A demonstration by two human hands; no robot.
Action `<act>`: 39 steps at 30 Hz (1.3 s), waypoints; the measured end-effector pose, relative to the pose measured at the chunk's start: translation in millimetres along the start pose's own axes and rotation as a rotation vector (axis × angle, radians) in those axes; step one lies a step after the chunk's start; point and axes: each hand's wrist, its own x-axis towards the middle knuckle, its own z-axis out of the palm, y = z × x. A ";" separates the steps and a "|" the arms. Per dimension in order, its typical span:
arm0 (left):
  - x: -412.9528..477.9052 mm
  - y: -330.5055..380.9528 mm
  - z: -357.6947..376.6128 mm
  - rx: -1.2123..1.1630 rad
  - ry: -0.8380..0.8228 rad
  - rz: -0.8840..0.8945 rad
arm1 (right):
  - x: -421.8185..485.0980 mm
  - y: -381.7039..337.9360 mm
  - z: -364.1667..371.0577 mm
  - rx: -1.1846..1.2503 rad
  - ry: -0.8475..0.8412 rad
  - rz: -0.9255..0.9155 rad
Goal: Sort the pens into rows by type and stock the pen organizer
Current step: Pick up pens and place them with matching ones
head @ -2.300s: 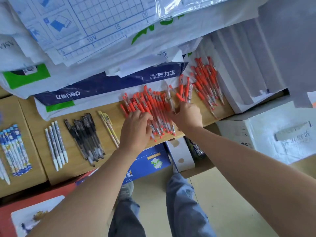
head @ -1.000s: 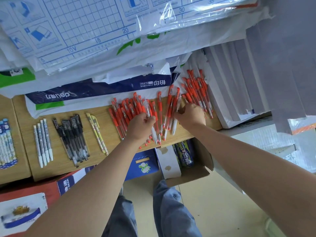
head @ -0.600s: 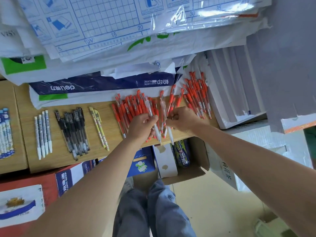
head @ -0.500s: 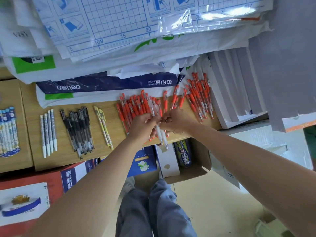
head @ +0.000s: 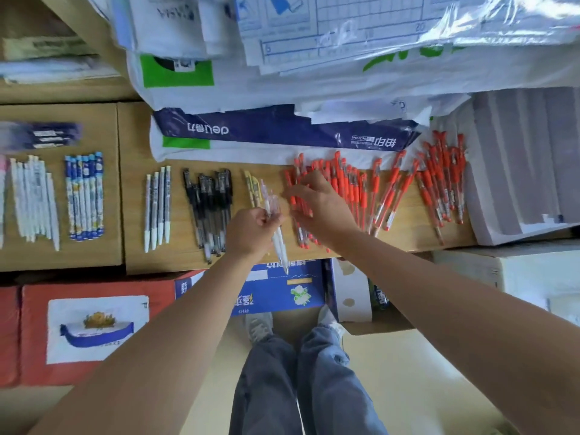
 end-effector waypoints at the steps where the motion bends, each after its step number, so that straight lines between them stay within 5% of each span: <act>1: 1.9 -3.5 -0.8 -0.007 -0.003 -0.006 | 3.0 -0.2 7.3 -0.057 -0.015 0.001; 11: 8.4 5.3 10.7 -0.004 -0.057 -0.020 | -2.1 24.1 3.7 -0.295 0.077 -0.034; 20: 15.8 17.5 20.0 0.133 -0.069 -0.002 | -8.7 36.6 -3.5 -0.370 -0.099 -0.012; 29: 21.9 29.2 36.6 0.138 -0.083 -0.031 | -30.0 78.4 -33.7 -0.410 -0.098 0.085; 34: 23.2 34.3 43.7 0.119 -0.095 -0.038 | -33.2 81.9 -37.4 -0.320 -0.033 0.086; 37: 23.0 37.0 43.3 0.030 -0.108 -0.085 | -26.9 69.2 -27.6 -0.021 0.082 0.039; 39: 22.2 38.5 40.8 -0.031 -0.122 -0.097 | -23.4 54.7 -19.6 0.178 -0.038 0.099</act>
